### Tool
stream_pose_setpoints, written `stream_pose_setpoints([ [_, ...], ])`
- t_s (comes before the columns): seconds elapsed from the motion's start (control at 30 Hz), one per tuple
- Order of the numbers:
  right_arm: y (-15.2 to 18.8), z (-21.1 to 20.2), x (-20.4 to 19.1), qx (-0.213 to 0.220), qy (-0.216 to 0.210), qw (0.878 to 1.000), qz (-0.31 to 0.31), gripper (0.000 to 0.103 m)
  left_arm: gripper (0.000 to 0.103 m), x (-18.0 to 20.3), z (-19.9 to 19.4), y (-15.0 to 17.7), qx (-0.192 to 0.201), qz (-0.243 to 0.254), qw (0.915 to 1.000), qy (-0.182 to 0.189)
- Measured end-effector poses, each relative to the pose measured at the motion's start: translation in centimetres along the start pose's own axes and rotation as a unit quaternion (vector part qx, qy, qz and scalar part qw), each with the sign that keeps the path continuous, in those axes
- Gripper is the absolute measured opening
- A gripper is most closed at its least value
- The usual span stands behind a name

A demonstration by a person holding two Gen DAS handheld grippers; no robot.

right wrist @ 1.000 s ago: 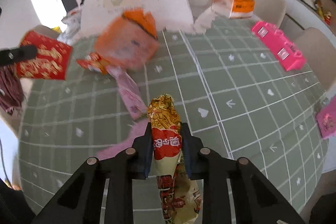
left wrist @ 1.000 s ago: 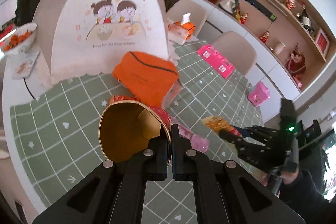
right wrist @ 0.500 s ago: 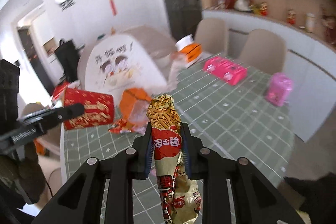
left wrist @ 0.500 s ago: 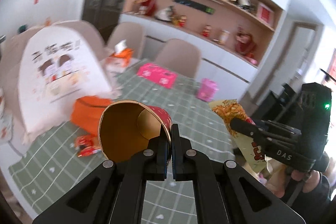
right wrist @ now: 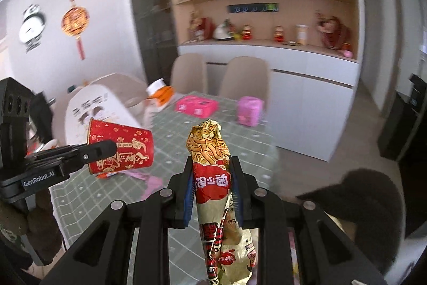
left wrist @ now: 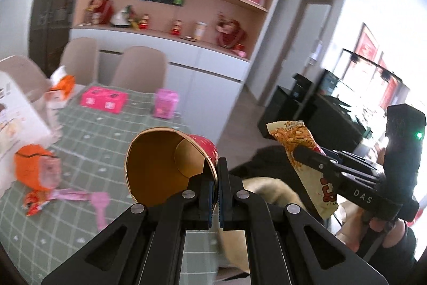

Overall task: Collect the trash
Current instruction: 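Carry the red cup with the left tool while the right tool carries the snack bar to the trash bag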

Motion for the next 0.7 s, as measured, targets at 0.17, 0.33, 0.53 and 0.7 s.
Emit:
stream_pose_setpoints([
  [0.17, 1.2, -2.9, 5.4, 0.006, 0.022, 0.999, 0.031, 0.022, 0.003, 6.1, 3.2, 0.4, -0.025, 0.018, 0.9992, 0.028],
  [0.33, 2.5, -4.1, 9.6, 0.002, 0.029, 0.998, 0.053, 0.022, 0.003, 11.3, 6.2, 1.9, -0.052, 0.029, 0.9974, 0.041],
  [0.53, 4.3, -4.3, 14.3, -0.008, 0.031, 0.997, 0.076, 0.022, 0.003, 14.2, 10.7, 4.5, -0.099, 0.021, 0.9939, 0.045],
  [0.7, 6.4, -2.8, 17.4, -0.031, 0.027, 0.994, 0.104, 0.022, 0.003, 14.1, 15.6, 7.7, -0.171, -0.009, 0.9839, 0.051],
])
Point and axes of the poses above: each gripper's, at about its wrist camera, not at the fingertips, and z roughly the way its jaws point, x to its right, y to its underside, the point moved 3 cm from there along z, roughly the way its jaws point, and after that the axes turned 3 degrees about z, right-handed, at the moved point
